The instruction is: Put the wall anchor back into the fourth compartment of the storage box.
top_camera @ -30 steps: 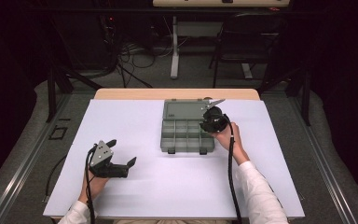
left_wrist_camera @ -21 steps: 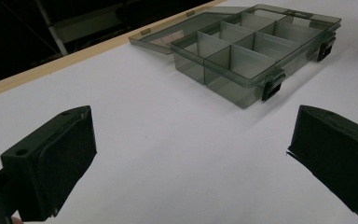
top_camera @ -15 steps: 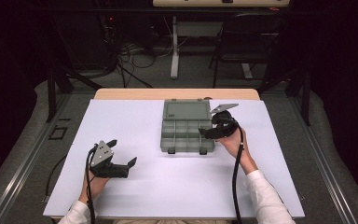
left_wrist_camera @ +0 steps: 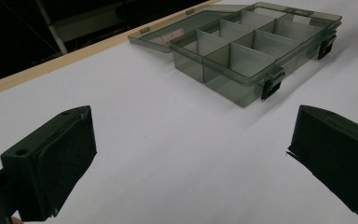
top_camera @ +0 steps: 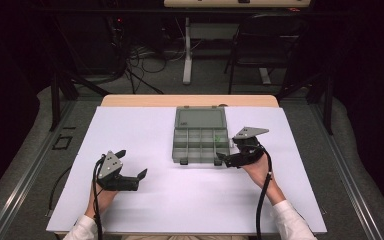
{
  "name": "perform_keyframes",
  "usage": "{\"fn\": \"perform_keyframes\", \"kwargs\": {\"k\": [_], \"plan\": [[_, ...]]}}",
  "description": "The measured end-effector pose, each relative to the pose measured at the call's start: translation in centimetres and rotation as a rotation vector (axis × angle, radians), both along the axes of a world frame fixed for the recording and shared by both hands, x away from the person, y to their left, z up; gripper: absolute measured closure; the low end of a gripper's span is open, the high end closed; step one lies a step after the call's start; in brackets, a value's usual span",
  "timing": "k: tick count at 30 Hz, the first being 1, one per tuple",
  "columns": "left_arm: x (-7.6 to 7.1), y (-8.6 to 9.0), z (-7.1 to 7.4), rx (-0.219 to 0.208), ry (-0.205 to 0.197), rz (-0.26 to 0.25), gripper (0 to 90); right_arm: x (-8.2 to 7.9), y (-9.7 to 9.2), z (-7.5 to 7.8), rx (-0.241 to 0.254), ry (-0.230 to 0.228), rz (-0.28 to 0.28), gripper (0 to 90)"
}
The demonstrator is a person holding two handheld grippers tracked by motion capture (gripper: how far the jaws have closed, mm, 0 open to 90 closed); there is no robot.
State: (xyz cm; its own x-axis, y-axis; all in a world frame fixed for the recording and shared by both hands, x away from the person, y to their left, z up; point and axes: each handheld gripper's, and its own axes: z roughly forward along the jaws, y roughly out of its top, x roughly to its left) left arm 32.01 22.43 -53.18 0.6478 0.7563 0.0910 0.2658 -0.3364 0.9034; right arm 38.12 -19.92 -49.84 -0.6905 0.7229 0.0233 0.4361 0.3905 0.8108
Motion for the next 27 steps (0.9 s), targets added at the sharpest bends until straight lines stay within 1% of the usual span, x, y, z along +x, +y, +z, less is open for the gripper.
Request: {"fn": "perform_keyframes", "kwargs": {"k": [1, 2, 6, 10, 14, 15, 16, 18, 20, 24, 27], "plan": [[0.0, 0.0, 0.0, 0.0, 0.001, 0.001, 0.0, -0.2, -0.1, -0.1, -0.008, 0.005, 0.004, 11.2], [0.0, 0.0, 0.0, -0.004, 0.001, 0.0, 0.0, -0.4, -0.1, -0.2, -0.007, -0.003, 0.003, 10.8], [0.0, -0.1, -0.1, 0.006, 0.002, 0.0, 0.0, -1.4, -0.7, -0.2, 0.012, -0.016, 0.006, 8.3], [0.0, -0.2, -0.2, 0.005, 0.004, -0.006, 0.0, -2.1, -1.0, -0.6, -0.016, -0.018, 0.015, 3.8], [0.1, -0.2, -0.3, 0.007, 0.008, -0.005, 0.0, -2.4, -1.5, -1.0, -0.012, -0.015, 0.012, 0.0], [0.1, -0.2, -0.3, 0.007, 0.008, -0.004, 0.0, -2.5, -1.5, -1.0, -0.01, -0.022, 0.015, 0.0], [0.1, -0.1, -0.3, 0.006, 0.008, -0.002, 0.0, -2.6, -1.6, -1.1, -0.006, -0.019, 0.015, 0.0], [0.0, 0.0, -0.3, 0.006, 0.01, 0.0, 0.0, -2.8, -1.6, -1.1, -0.014, -0.026, 0.016, 0.0], [0.0, 0.0, -0.3, 0.009, 0.006, 0.002, 0.0, -2.9, -1.6, -1.2, -0.01, -0.033, 0.021, 0.0], [0.0, 0.0, -0.3, 0.01, 0.009, -0.006, 0.0, -3.1, -1.7, -1.5, 0.006, -0.04, 0.022, 0.0], [0.0, -0.1, -0.4, 0.015, 0.01, -0.012, 0.0, -3.3, -1.8, -1.7, -0.001, -0.043, 0.025, 0.0]]}}
